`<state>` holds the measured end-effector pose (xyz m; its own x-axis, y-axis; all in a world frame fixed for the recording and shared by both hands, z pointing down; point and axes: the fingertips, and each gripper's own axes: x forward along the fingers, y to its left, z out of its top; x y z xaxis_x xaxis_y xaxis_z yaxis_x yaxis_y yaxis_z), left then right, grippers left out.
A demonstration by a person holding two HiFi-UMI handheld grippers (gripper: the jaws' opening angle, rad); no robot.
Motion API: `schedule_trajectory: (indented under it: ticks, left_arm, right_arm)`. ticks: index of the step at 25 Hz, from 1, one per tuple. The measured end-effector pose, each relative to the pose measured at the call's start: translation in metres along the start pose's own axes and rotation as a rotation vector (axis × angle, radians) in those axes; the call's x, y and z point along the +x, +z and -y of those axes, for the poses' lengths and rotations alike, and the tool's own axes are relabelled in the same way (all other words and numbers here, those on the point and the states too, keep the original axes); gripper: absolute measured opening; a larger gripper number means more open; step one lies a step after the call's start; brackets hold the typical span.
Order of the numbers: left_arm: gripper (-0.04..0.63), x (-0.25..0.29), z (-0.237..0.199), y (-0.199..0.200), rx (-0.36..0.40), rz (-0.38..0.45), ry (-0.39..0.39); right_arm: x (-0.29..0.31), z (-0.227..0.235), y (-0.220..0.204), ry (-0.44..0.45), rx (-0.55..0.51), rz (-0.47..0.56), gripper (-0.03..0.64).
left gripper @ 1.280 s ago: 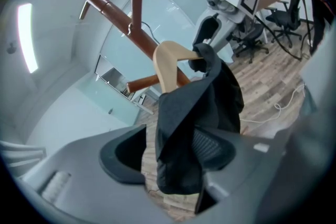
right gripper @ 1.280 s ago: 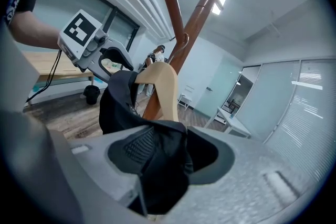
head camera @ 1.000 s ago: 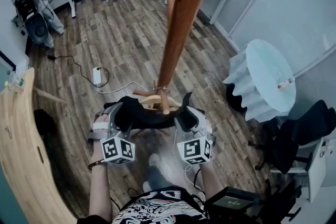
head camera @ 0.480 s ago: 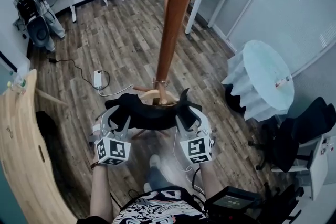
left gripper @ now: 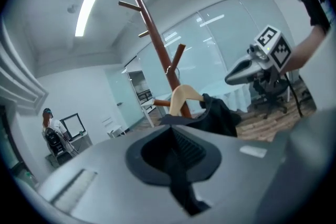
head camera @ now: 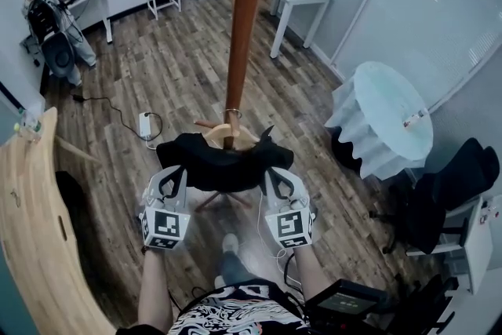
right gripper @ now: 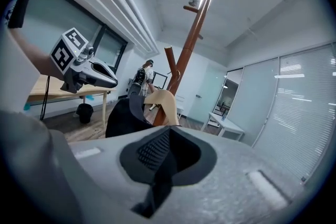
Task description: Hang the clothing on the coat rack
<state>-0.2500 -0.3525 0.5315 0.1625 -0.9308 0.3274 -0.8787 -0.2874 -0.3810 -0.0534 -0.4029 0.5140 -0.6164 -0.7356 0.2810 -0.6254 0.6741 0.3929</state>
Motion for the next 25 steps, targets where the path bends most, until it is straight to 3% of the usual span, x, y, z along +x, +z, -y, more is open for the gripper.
schedule_trajectory:
  ticks: [11,17,25]
  left_arm:
    - [-0.011,-0.089,0.044,0.041,-0.022,0.090,0.024]
    - [-0.011,-0.159,0.079,0.056,-0.035,0.113,0.064]
    - [-0.011,-0.230,0.127,0.067,-0.067,0.132,0.057]
  right_arm:
    - [-0.105,-0.026,0.011,-0.044,0.011,0.045,0.000]
    - [-0.180,-0.051,0.011,-0.056,0.092,0.095,0.000]
    - [-0.273,-0.081,0.024,-0.057,0.160,0.180,0.000]
